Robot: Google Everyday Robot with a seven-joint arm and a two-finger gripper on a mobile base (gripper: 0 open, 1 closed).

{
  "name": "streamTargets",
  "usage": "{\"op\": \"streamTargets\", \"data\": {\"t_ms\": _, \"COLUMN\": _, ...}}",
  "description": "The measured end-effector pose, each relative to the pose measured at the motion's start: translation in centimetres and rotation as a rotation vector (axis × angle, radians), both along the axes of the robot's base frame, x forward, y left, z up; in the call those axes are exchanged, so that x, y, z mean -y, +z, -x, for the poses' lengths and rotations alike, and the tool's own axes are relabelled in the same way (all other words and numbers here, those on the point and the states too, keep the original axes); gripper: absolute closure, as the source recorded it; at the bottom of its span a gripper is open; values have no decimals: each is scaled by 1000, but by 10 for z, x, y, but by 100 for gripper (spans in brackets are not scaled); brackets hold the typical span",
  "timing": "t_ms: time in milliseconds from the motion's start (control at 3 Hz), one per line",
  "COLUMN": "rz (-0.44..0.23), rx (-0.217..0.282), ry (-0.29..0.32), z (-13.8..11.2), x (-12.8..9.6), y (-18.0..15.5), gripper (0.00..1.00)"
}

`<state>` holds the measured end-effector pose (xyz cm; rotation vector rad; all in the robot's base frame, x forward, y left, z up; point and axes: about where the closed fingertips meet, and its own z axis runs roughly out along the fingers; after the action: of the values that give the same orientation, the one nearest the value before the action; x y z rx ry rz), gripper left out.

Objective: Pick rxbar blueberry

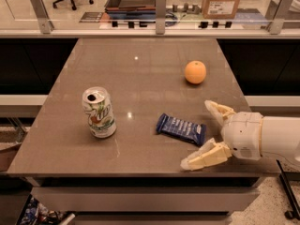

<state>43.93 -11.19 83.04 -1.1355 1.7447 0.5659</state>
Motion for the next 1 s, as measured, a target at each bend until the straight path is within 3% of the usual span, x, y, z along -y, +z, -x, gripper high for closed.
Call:
{"op": "streamTargets", "data": {"t_ms": 333, "rz": -47, "rx": 10, "ry": 5, "z": -9, "x": -9, "y": 4, "gripper": 0}}
{"op": "streamTargets", "data": {"t_ms": 1000, "rz": -21, "rx": -22, "ry": -48, "z": -22, "x": -17, "y": -9, "gripper": 0}}
